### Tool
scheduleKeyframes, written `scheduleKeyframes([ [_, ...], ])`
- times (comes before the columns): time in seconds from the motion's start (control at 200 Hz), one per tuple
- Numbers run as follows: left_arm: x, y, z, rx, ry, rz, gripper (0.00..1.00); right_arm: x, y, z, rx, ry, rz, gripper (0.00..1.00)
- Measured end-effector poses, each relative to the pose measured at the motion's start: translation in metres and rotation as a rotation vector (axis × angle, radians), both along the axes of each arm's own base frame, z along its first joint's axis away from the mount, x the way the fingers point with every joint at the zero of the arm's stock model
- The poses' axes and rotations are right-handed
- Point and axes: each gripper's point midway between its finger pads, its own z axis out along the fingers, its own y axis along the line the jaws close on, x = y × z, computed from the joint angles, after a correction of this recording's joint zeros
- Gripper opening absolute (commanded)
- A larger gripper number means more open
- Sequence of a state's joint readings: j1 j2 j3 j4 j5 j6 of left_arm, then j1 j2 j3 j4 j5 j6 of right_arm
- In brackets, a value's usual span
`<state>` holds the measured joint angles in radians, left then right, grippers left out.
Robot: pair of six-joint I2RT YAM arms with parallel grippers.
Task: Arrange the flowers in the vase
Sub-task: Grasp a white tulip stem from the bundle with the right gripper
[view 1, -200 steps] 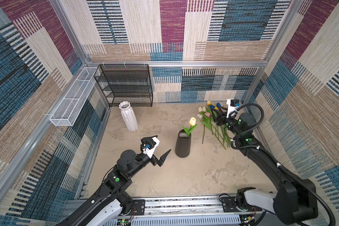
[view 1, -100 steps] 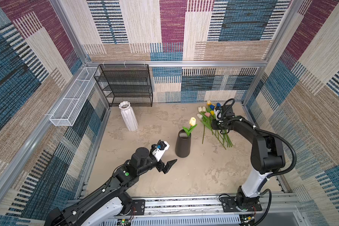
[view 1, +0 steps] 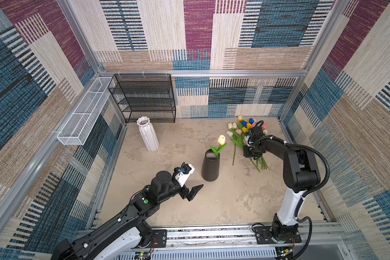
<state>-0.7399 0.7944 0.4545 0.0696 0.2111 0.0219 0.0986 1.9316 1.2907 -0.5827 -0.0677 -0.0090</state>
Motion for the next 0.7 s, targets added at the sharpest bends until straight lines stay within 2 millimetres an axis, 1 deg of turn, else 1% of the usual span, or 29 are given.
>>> scheduleKeyframes([
  [0.035, 0.000, 0.000, 0.000, -0.001, -0.001, 0.001, 0.99, 0.000, -0.001, -0.003, -0.007, 0.004, 0.005, 0.31],
  [0.105, 0.001, 0.001, 0.000, -0.003, -0.003, 0.006, 0.99, 0.003, -0.002, -0.005, -0.018, -0.004, 0.006, 0.24],
  [0.21, 0.003, 0.003, -0.002, 0.003, -0.004, 0.024, 0.99, 0.007, -0.002, -0.005, -0.018, -0.020, 0.008, 0.16],
  [0.305, 0.003, 0.003, -0.001, -0.001, -0.008, 0.025, 0.99, 0.008, 0.000, -0.005, -0.011, -0.022, 0.015, 0.10],
  [0.476, 0.004, 0.004, 0.004, -0.017, -0.024, 0.033, 0.99, 0.008, 0.002, -0.002, -0.002, -0.029, 0.022, 0.04],
  [0.576, 0.004, 0.008, 0.007, -0.025, -0.041, 0.050, 1.00, 0.007, 0.004, 0.007, 0.013, -0.042, 0.028, 0.04],
  [0.696, 0.004, 0.011, 0.014, -0.038, -0.062, 0.066, 1.00, 0.008, 0.010, 0.029, 0.049, -0.083, 0.037, 0.03],
])
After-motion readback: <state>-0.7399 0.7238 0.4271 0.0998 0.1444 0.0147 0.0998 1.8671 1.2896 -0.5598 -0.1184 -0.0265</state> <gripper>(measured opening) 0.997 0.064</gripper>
